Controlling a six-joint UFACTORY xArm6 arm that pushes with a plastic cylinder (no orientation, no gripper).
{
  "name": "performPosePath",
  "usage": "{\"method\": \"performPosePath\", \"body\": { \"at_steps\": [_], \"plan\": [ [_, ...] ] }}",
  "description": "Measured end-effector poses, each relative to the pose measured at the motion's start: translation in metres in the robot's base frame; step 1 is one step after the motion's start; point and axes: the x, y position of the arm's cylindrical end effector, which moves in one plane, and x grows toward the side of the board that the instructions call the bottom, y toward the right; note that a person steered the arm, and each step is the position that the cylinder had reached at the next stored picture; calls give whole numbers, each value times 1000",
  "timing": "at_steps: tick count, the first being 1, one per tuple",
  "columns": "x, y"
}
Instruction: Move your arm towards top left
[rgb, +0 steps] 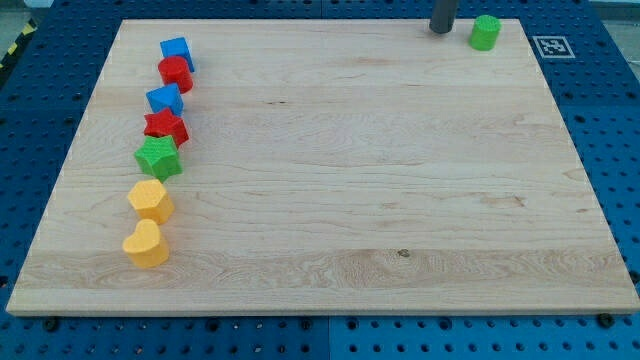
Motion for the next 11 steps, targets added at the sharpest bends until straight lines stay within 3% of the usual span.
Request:
{"method": "performPosePath", "body": {
  "at_steps": [5,6,11],
  "plan": [
    [7,38],
    [1,16],
    [-20,-379]
  ]
}}
